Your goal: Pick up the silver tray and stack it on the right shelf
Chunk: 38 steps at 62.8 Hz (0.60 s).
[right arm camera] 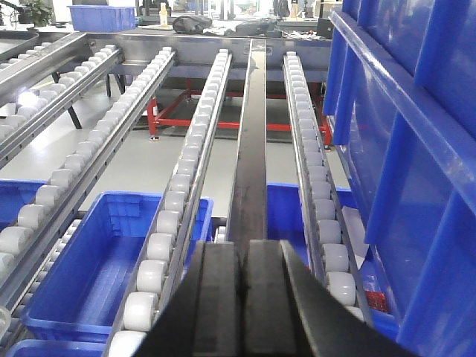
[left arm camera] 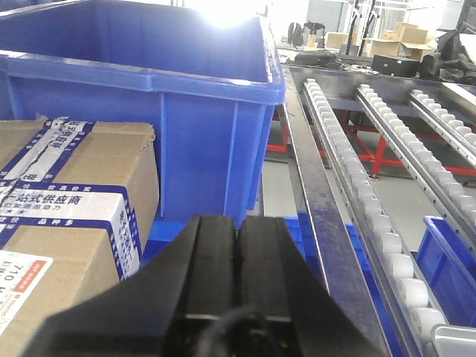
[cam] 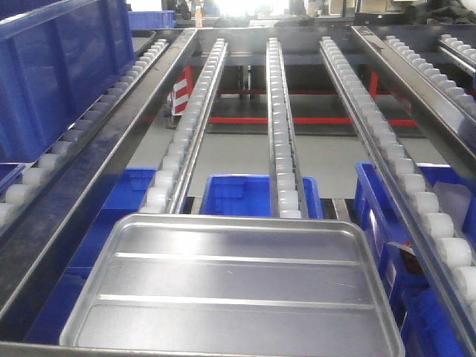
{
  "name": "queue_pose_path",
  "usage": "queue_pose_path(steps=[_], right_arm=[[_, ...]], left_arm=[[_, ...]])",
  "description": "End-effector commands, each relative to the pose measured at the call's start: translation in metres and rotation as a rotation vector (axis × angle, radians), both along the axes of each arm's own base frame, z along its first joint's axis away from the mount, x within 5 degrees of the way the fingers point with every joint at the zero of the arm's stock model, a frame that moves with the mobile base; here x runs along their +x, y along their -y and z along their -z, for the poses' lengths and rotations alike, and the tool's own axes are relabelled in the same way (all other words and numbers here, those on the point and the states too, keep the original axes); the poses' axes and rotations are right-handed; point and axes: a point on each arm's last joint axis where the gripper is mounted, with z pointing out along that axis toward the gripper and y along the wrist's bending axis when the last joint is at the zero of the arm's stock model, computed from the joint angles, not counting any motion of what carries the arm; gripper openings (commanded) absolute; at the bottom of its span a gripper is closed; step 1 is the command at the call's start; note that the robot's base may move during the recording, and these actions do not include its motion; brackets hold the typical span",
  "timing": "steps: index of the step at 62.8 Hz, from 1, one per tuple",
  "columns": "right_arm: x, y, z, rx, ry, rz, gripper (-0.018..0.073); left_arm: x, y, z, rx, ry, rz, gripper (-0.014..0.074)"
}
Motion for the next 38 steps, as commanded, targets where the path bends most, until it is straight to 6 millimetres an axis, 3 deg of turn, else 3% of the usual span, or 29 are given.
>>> queue_pose_path(steps=[1, 38], right_arm=[[-0.0034, 0.0004, -0.0155, -0.010, 0.130, 0.008, 0.0057], [-0.0036, 0.0004, -0.0166, -0.010, 0.140, 0.008, 0.0057]], left_arm=[[-0.0013, 0.0000, -0.0023, -0.010, 0.081, 0.003, -0.0092], [-0.0013, 0.0000, -0.0023, -0.010, 0.081, 0.003, -0.0092]])
